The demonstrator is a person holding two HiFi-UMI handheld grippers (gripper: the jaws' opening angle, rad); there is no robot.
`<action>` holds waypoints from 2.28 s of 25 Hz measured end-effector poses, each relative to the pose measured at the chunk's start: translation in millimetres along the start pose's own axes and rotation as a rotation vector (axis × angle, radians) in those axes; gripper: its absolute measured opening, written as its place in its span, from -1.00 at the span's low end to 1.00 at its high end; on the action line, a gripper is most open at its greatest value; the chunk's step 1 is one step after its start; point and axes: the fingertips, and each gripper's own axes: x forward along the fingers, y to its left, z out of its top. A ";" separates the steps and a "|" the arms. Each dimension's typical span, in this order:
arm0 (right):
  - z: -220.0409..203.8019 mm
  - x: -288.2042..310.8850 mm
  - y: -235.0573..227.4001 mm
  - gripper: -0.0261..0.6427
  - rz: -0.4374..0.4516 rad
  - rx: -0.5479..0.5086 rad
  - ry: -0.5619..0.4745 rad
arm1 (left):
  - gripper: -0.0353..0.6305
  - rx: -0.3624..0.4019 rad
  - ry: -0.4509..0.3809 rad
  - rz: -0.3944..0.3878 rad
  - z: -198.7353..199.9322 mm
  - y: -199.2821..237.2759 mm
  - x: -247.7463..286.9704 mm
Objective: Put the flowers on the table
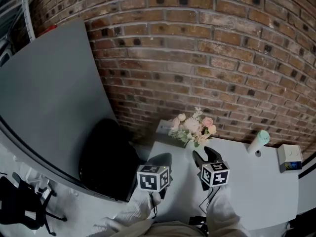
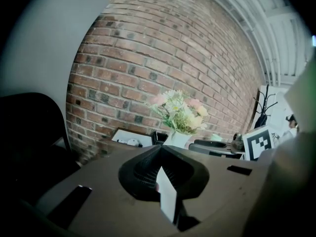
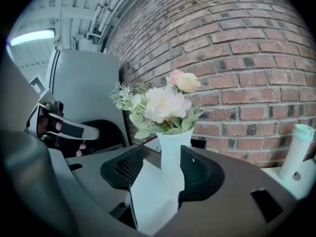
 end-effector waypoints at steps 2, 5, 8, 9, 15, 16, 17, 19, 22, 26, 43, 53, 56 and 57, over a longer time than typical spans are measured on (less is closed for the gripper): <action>1.6 -6.2 5.5 -0.20 -0.013 0.010 -0.011 | -0.88 -0.004 0.001 -0.018 -0.6 -0.2 -5.2; 5.0 -13.4 9.9 -0.73 -0.081 0.021 -0.029 | -0.88 -0.004 -0.003 -0.038 1.7 3.0 -14.0; 4.9 -16.0 21.8 -0.73 -0.099 0.040 -0.023 | -0.88 -0.006 -0.007 -0.054 3.7 9.3 -22.9; 4.6 -17.3 25.7 -0.73 -0.106 0.046 -0.023 | -0.88 -0.006 -0.006 -0.061 3.1 11.4 -25.4; 0.2 -21.9 47.9 -0.81 -0.159 0.073 -0.012 | -0.88 0.009 0.012 -0.086 -4.9 30.5 -38.1; -1.0 -22.7 52.4 -0.82 -0.163 0.086 -0.009 | -0.88 0.013 0.016 -0.091 -6.1 33.3 -39.8; -2.3 -24.0 57.2 -0.83 -0.166 0.103 -0.008 | -0.88 0.016 0.020 -0.099 -7.6 35.7 -41.3; -3.6 -27.6 67.3 -0.83 -0.178 0.141 -0.010 | -0.88 0.023 0.027 -0.119 -10.5 39.8 -43.6; -0.5 -34.1 82.4 -0.83 -0.203 0.165 -0.021 | -0.88 0.037 0.048 -0.149 -17.0 44.1 -44.5; -1.5 -53.1 93.2 -0.83 -0.250 0.161 -0.027 | -0.88 0.070 0.074 -0.210 -28.8 35.3 -41.0; -35.2 -111.3 103.2 -0.83 -0.304 0.245 -0.027 | -0.88 0.168 0.099 -0.304 -55.7 -33.0 -59.5; -44.1 -161.3 109.0 -0.83 -0.209 0.308 -0.060 | -0.88 0.178 0.085 -0.203 -84.7 -66.6 -97.6; -41.4 -164.5 112.5 -0.83 -0.187 0.286 -0.064 | -0.88 0.171 0.068 -0.181 -85.0 -71.0 -102.5; -40.7 -164.9 113.4 -0.83 -0.180 0.280 -0.063 | -0.88 0.169 0.063 -0.176 -84.4 -72.5 -103.3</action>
